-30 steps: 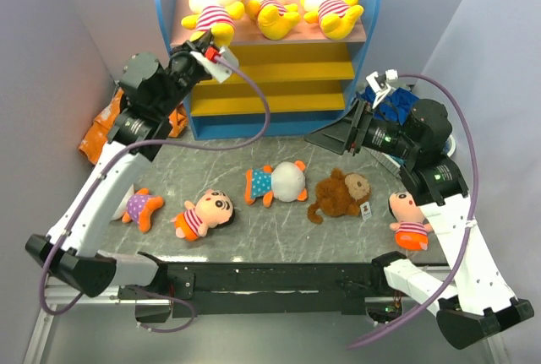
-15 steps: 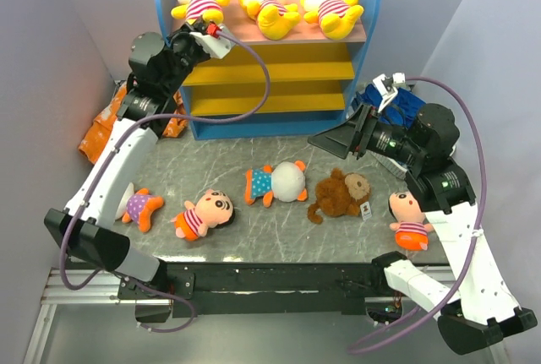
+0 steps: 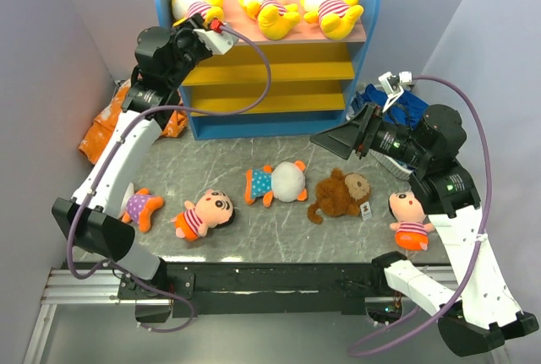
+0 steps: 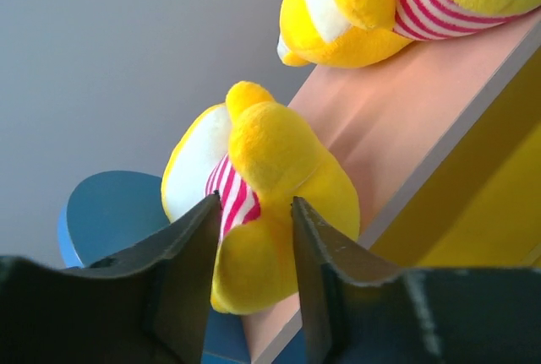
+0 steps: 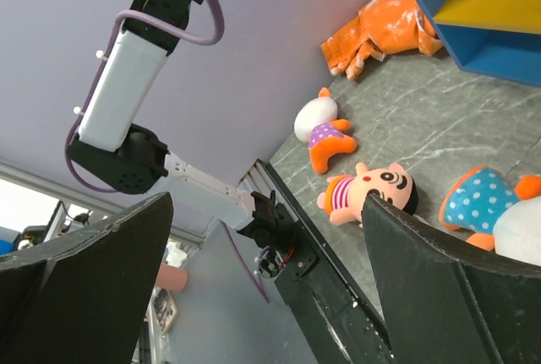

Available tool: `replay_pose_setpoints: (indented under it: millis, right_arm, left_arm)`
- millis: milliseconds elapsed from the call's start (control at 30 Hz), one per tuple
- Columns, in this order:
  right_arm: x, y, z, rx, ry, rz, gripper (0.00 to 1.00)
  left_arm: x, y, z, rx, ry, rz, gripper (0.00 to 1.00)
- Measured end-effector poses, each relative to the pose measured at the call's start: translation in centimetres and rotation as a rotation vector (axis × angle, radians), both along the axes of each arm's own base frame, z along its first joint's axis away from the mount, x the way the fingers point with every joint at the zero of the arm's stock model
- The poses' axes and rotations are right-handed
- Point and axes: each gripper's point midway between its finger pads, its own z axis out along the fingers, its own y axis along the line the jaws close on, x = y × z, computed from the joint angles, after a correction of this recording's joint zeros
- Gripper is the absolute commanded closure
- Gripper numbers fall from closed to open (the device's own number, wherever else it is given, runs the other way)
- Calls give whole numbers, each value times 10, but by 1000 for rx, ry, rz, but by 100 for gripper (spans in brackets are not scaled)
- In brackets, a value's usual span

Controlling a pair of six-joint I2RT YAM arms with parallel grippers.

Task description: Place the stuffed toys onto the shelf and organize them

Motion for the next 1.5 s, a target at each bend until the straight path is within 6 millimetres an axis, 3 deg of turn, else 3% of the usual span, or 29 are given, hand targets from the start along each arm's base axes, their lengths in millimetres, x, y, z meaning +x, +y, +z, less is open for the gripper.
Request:
replay_pose_setpoints:
  millis: [33, 100, 367, 500, 633, 733, 900, 1100, 1267, 1367, 1500]
  right_arm:
    - [0, 0, 0, -1, -1, 0, 0]
    - [0, 0, 0, -1, -2, -1, 0]
    - [6, -3, -2, -9, -4, -38, 0]
    - [11, -7, -4, -18, -5, -84, 0]
    - [15, -13, -13, -31, 2, -133, 0]
    - [22, -19, -29, -52, 39, -195, 0]
    - [32, -26, -71, -102, 117, -255, 0]
    - [30, -33, -110, -146, 175, -288, 0]
    - [32, -35, -142, -187, 216, -296, 7]
    - [33, -34, -161, -209, 251, -290, 9]
    - [35, -33, -183, -233, 300, -290, 12]
  left_arm:
    - [-1, 0, 1, 0, -4, 0, 42]
    - [-4, 1, 3, -4, -10, -3, 34]
    - [-33, -2, 34, -71, -63, -72, 26]
    - [-63, 0, 53, -217, -56, -124, 10]
    - [-93, 13, 70, -425, -1, -126, 14]
    - [-115, 26, 67, -595, 54, -106, 9]
    - [-158, 42, -10, -884, 256, -75, 5]
    - [-180, 54, -97, -1195, 508, 64, 6]
    - [-185, 73, -187, -1416, 730, 414, 6]
    - [-192, 83, -232, -1478, 817, 619, 6]
    - [-212, 87, -283, -1491, 910, 764, 8]
